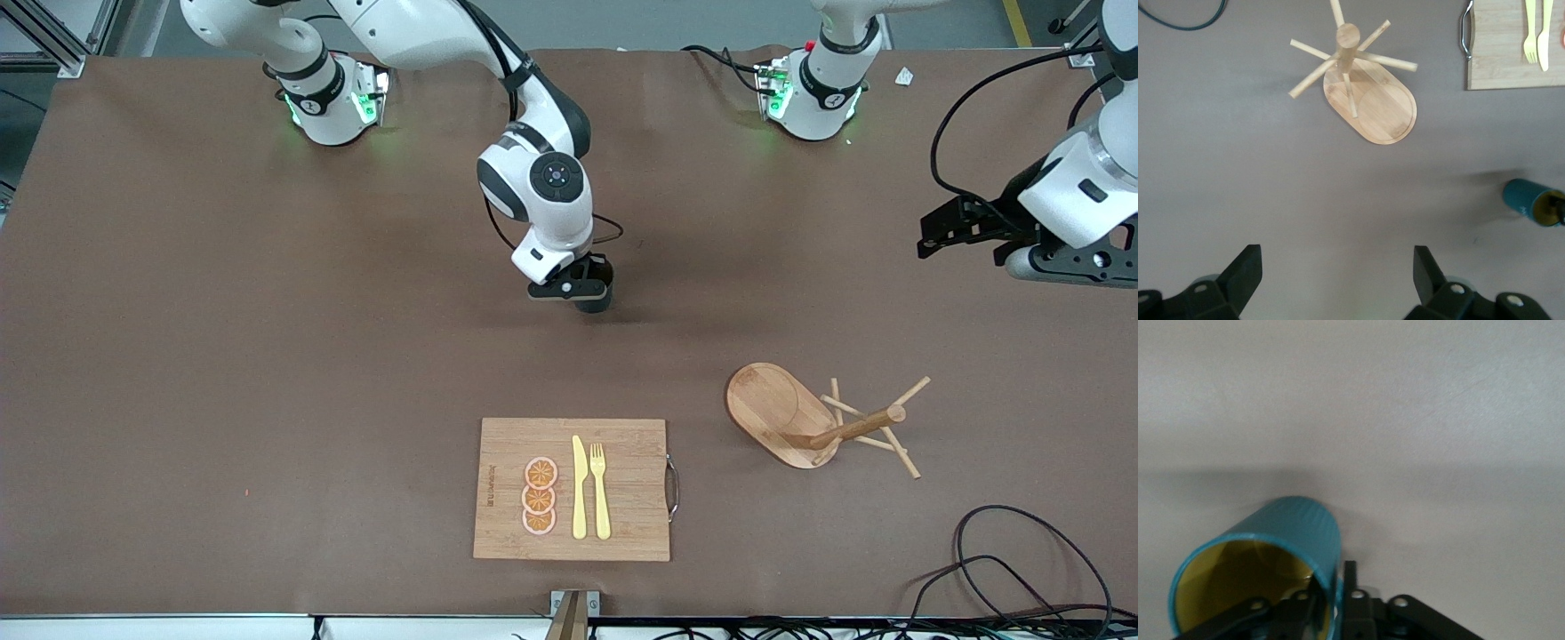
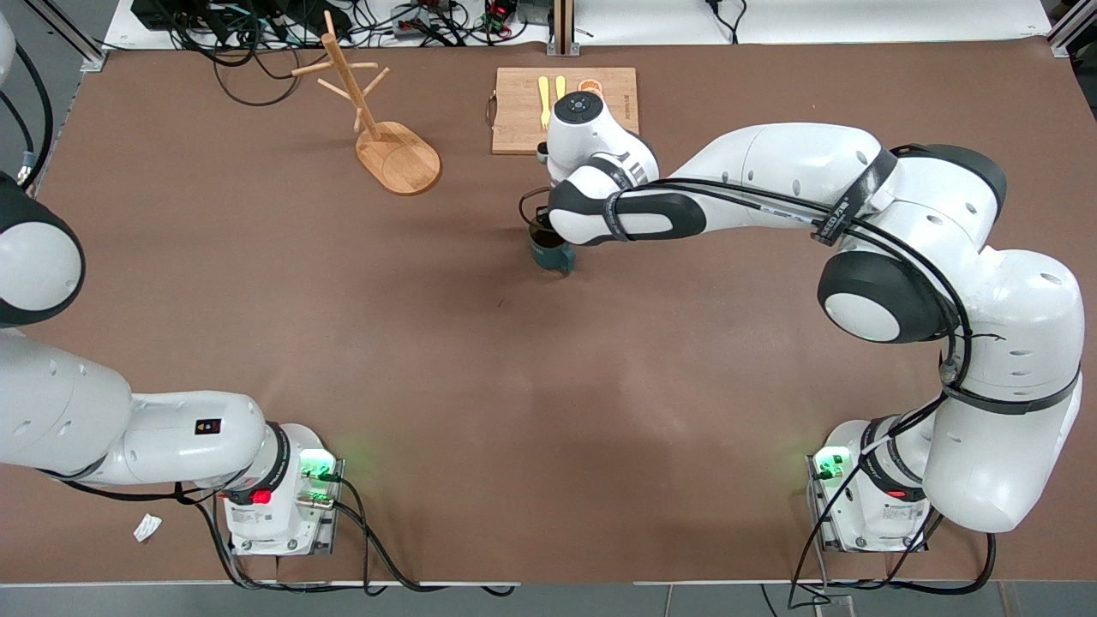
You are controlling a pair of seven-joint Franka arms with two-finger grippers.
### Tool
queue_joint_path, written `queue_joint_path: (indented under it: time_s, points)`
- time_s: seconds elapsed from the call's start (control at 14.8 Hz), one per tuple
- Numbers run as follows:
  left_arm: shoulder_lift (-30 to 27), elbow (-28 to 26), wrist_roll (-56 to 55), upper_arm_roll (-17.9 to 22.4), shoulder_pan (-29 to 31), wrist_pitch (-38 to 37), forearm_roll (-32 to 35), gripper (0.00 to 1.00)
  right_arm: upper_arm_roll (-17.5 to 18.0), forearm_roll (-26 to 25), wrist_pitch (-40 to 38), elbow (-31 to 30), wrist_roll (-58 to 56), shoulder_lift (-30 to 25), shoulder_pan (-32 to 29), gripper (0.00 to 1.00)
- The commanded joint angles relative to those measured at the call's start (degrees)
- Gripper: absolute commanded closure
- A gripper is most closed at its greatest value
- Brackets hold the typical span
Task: Pass cup and hang on rack
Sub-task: 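Set the mug down, open the right gripper while the left gripper approaches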
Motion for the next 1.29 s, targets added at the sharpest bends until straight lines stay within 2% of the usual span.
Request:
queue_joint_path:
  time_s: [0.0, 0.2, 0.41, 0.68, 0.95, 1.08, 1.22]
  points:
    - [-0.14, 0.74, -4.64, -2.42, -0.28, -0.28, -0.51, 0.00, -0.44, -1.78, -0.66, 1.27, -1.84, 0.22, -0.15, 0.00]
    - [-0.31, 0.74, -12.35, -5.23, -0.28, -0.37, -0.77, 0.00, -0.61, -1.69, -7.22, 3.46, -3.95, -2.22, -0.42, 0.00]
    - [-0.40, 0.74, -18.52, -8.05, -0.28, -0.45, -0.33, 0.00, -0.35, -0.82, -16.55, 5.75, -10.35, -7.14, -4.45, 0.00]
    - [-0.49, 0.74, -25.19, -13.58, -0.28, -1.07, 2.74, 0.00, -0.61, 3.22, -26.65, 5.23, -24.06, -14.35, -14.72, 0.00]
    - [-0.14, 0.83, -38.45, -20.61, -0.72, -1.07, 4.23, 0.00, -0.70, 2.88, -36.50, 5.05, -33.73, -19.98, -28.86, 0.00]
    - [0.30, 0.83, -44.70, -24.74, -1.59, -0.98, 7.39, 0.00, -0.88, 1.57, -38.71, 4.96, -34.46, -22.18, -35.19, 0.00]
    - [1.53, 0.83, -51.37, -27.30, -4.04, -0.98, 10.81, 0.00, -0.79, -2.81, -39.51, 4.35, -34.73, -23.76, -37.94, 0.00]
